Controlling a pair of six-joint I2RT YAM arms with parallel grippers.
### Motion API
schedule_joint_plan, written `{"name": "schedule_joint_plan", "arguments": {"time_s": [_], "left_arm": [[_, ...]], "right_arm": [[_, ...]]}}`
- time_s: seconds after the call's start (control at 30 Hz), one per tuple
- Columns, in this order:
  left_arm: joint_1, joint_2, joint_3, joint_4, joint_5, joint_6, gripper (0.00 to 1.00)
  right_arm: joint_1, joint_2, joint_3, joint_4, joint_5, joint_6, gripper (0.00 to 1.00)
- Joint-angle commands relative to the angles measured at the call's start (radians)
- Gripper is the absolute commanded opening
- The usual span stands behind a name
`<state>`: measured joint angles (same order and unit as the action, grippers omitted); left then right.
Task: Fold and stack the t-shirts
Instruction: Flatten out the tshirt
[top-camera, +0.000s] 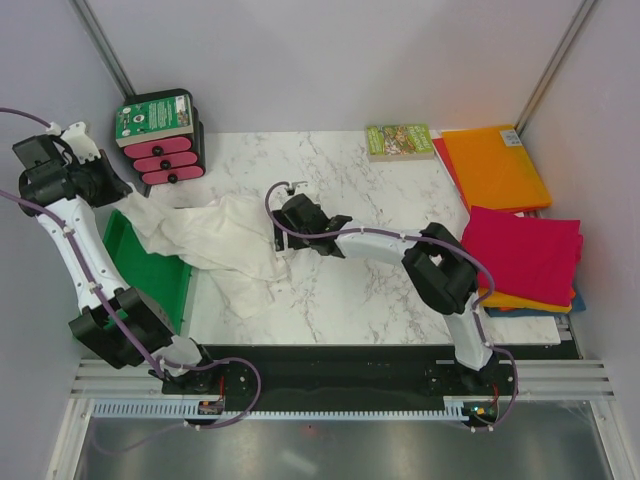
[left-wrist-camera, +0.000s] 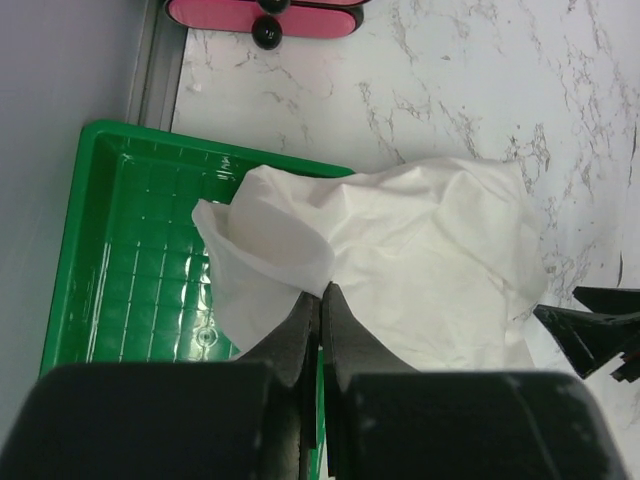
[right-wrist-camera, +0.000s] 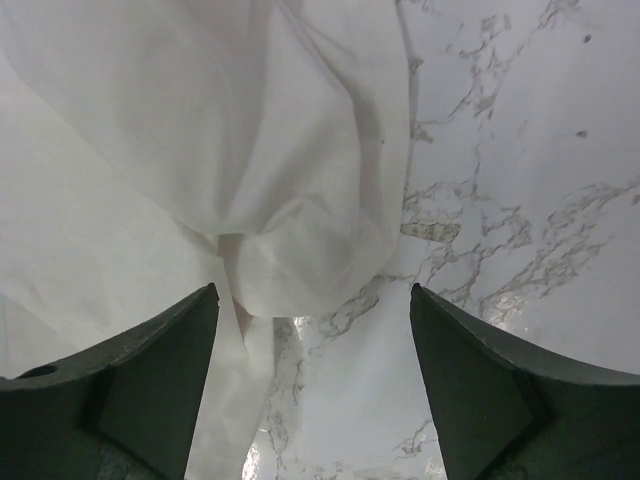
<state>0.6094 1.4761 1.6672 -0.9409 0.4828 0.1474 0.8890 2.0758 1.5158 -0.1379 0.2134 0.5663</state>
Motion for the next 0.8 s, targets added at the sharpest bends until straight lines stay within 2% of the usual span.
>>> {"name": "schedule_joint_plan", "arguments": {"time_s": [0.0,0.27,0.33,0.37,0.4,0.43,0.47,0.53,0.6,0.7,0.77], "left_arm": [[0.001,-0.039,-0.034,0.017,0.045,0.027,0.02],[0.001,-0.065,-0.075,0.024,0.051,0.052,0.02],[0.001,-0.066,-0.081,0.024,0.046,0.06,0.02],[0.001,-0.068,-0.087,0.025,0.046,0.064,0.02],[0.0,-0.071,-0.09,0.024,0.046,0.066,0.02],[0.001,-0.073,-0.095,0.025,0.048,0.067,0.02],[0.001,-0.074,-0.103,0.025,0.05,0.069,0.02],[0.001,-0.077,-0.109,0.025,0.057,0.07,0.02],[0.001,-0.08,-0.101,0.025,0.065,0.069,0.02],[-0.003,-0.077,-0.022,0.013,0.12,0.041,0.02],[-0.011,-0.063,0.106,0.001,0.149,-0.002,0.02]], "right_arm": [[0.011,0.082,0.053,-0.002,-0.017,0.026,0.84],[-0.033,0.185,0.159,-0.029,0.006,0.078,0.79],[-0.038,0.199,0.161,-0.038,0.014,0.086,0.61],[-0.044,0.199,0.159,-0.048,0.017,0.09,0.48],[-0.047,0.198,0.155,-0.054,0.014,0.096,0.21],[-0.051,0.193,0.14,-0.063,0.014,0.099,0.06],[-0.062,0.17,0.129,-0.077,0.02,0.099,0.0],[-0.073,0.12,0.078,-0.078,0.079,0.072,0.0],[-0.097,-0.004,0.061,-0.091,0.142,0.002,0.0],[-0.182,-0.204,0.145,-0.146,0.248,-0.063,0.0],[-0.246,-0.34,0.205,-0.17,0.27,-0.126,0.0]]}}
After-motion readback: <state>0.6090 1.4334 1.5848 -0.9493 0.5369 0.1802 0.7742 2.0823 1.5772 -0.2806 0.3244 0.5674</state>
